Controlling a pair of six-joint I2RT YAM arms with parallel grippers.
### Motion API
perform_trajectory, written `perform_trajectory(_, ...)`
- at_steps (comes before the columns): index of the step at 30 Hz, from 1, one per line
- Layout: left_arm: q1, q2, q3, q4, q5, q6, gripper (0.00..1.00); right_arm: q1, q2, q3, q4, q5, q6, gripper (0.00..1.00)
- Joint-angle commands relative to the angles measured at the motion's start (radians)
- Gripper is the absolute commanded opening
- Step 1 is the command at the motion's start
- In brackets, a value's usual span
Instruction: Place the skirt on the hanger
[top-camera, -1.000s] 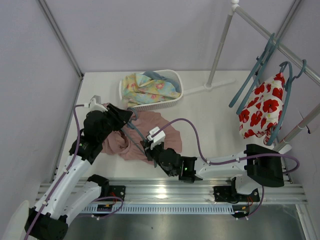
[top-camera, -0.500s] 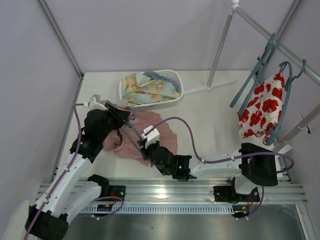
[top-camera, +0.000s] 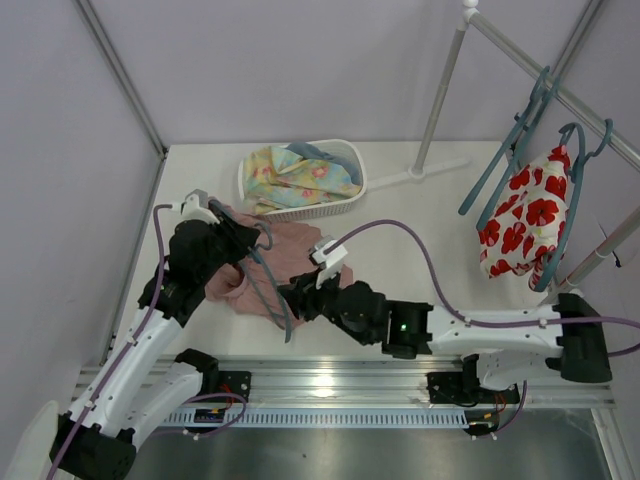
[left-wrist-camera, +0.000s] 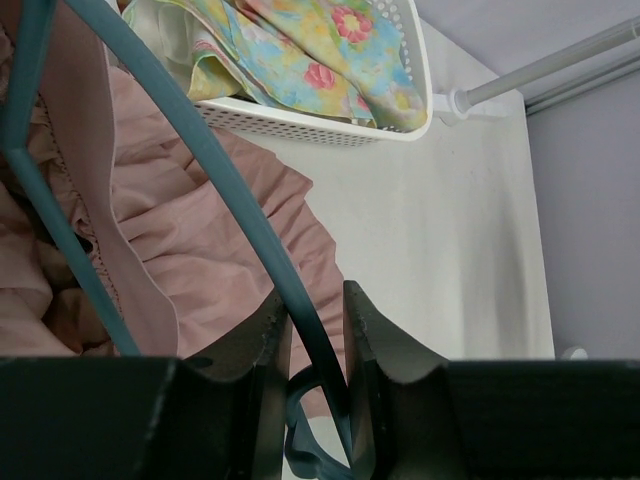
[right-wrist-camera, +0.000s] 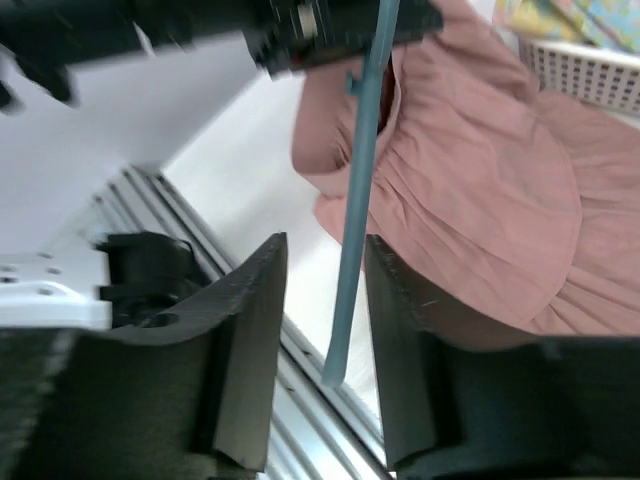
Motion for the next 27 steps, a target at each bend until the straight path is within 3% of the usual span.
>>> perform_trajectory(1, 0.003, -0.014, 0.026, 0.024, -0.002, 0.057, 0.01, 0.005, -0.102, 0.022, -0.051, 0.028, 0.041, 0.44)
perform_trajectory(5, 0.003, -0.02, 0.035, 0.013, 0.003, 0.059, 0.01, -0.072, -0.104, 0.032, -0.143, 0.097, 0.141, 0.49)
perform_trajectory(8, 0.003, -0.026, 0.041, 0.006, 0.007, 0.06, 0.01, -0.193, -0.078, 0.028, -0.188, 0.026, 0.259, 0.49)
perform_trajectory(12, 0.003, -0.026, 0.036, -0.005, 0.021, 0.063, 0.01, -0.271, 0.014, 0.06, -0.165, -0.044, 0.276, 0.51)
perform_trajectory(18, 0.003, -0.042, 0.035, -0.017, 0.035, 0.062, 0.01, -0.287, 0.209, 0.164, -0.095, -0.163, 0.255, 0.55)
perform_trajectory(27, 0.003, -0.068, 0.038, -0.04, 0.041, 0.063, 0.01, -0.288, 0.358, 0.197, 0.099, -0.336, 0.223, 0.63)
